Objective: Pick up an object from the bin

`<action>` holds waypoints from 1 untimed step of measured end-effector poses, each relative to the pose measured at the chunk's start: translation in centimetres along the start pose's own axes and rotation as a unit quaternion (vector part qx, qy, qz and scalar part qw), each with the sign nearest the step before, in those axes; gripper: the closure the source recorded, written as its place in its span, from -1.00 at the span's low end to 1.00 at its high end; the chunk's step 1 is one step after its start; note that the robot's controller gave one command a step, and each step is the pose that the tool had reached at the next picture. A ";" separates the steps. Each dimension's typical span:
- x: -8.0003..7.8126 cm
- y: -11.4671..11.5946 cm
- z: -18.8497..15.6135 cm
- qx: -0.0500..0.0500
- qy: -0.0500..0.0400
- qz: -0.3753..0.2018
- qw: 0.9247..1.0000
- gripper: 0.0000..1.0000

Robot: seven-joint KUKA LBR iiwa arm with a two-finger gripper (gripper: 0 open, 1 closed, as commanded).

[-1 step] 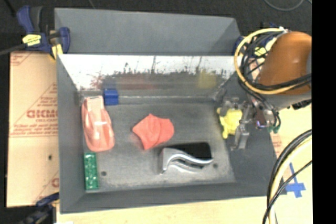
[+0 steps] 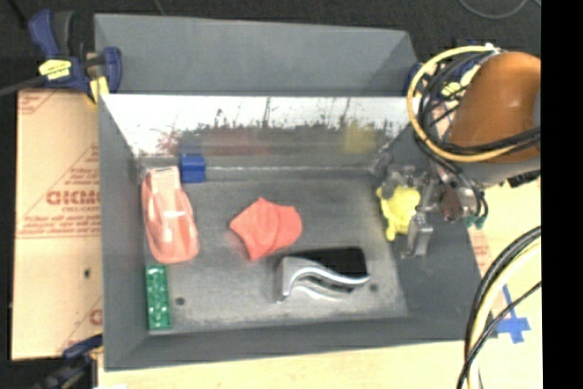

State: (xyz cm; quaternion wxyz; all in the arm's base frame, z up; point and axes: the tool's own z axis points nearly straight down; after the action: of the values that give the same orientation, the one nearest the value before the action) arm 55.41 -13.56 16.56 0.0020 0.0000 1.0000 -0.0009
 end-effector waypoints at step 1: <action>1.1 4.9 5.0 0.000 0.000 -0.051 0.999 -1.00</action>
Offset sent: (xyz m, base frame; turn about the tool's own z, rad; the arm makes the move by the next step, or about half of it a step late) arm -0.0204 0.0919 -0.0956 -0.2509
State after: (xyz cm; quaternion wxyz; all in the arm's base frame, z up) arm 54.34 -8.67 11.55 0.0022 -0.0510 0.9987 -0.0012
